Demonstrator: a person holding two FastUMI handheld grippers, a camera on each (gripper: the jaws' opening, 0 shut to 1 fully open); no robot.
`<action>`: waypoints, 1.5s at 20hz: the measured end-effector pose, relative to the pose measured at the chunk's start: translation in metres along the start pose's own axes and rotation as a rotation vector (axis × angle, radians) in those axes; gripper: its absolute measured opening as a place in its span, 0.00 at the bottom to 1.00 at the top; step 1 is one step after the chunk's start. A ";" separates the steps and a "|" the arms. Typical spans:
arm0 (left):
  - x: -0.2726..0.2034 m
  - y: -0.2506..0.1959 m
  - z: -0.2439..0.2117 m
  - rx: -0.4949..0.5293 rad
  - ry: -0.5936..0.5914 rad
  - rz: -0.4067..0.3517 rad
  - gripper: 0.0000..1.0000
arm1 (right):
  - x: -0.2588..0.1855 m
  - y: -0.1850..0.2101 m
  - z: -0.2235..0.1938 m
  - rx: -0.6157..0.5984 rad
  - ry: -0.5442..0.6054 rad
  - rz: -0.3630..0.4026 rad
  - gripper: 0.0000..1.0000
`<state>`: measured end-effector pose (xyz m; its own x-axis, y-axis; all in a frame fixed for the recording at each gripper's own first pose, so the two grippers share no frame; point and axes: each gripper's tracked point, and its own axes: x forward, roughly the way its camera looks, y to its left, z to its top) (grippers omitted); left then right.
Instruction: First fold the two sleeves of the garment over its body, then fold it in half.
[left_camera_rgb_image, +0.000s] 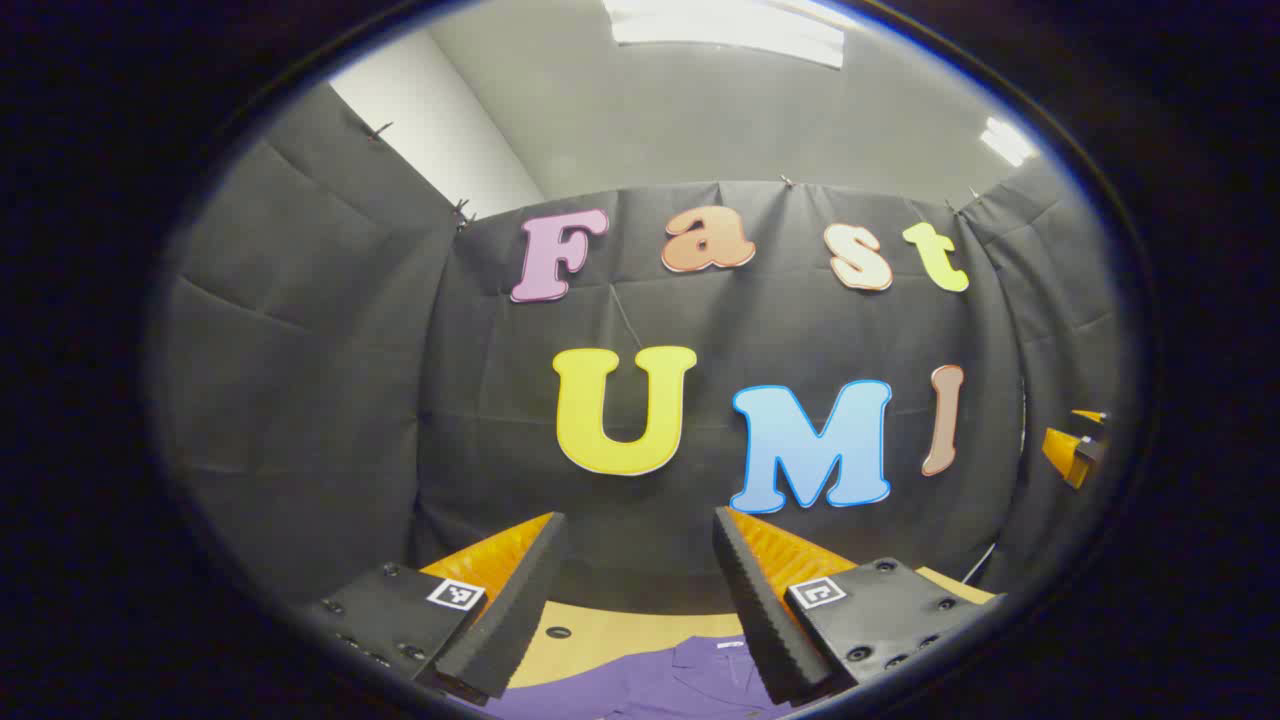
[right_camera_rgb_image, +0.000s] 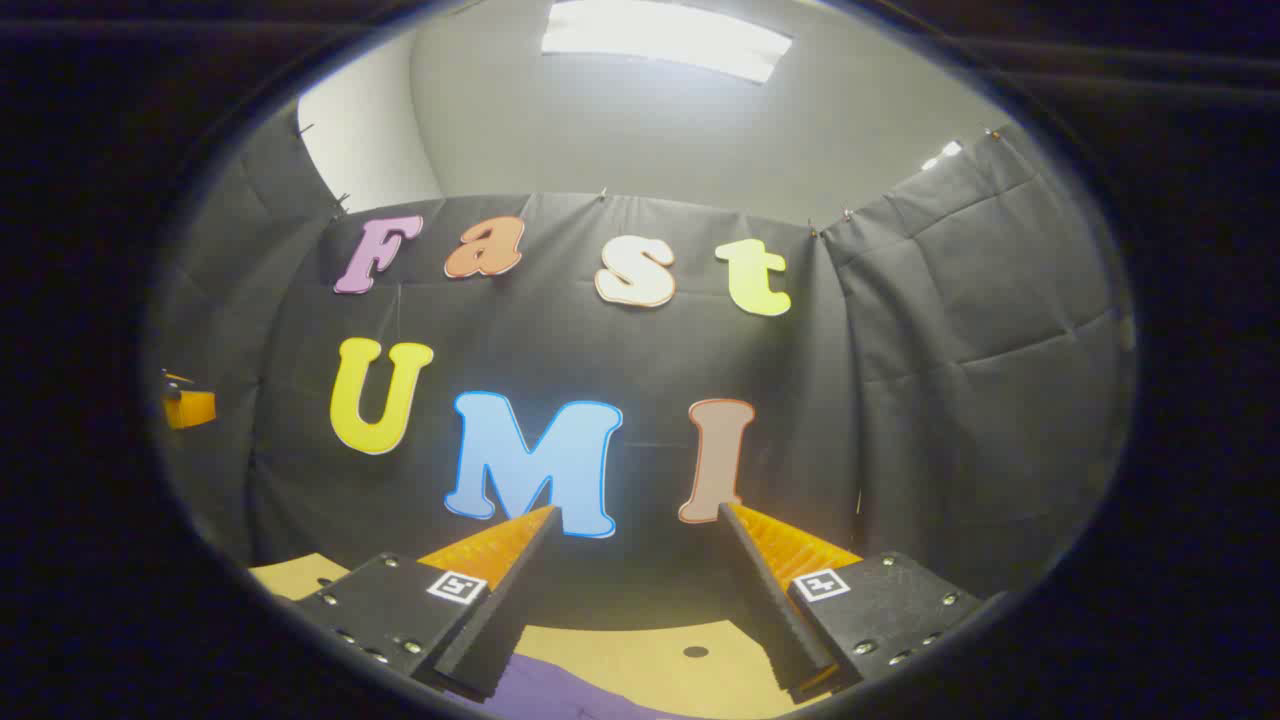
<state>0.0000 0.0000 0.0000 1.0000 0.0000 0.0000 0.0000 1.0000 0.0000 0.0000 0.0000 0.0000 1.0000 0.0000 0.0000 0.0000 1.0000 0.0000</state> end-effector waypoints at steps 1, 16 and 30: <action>0.000 -0.002 -0.002 -0.002 0.006 -0.001 0.92 | -0.001 -0.004 -0.002 -0.006 -0.001 -0.003 0.95; 0.007 -0.037 -0.014 0.005 0.047 -0.023 0.92 | 0.006 -0.014 -0.015 0.019 0.020 0.013 0.95; 0.011 -0.042 -0.038 -0.024 0.118 -0.040 0.92 | 0.000 -0.066 -0.108 0.030 0.262 -0.089 0.96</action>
<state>0.0112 -0.0422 -0.0385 0.9922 -0.0416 -0.1177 0.0388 0.9989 -0.0259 0.0003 -0.0662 -0.1085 0.9620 -0.0839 -0.2600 0.0917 0.9956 0.0179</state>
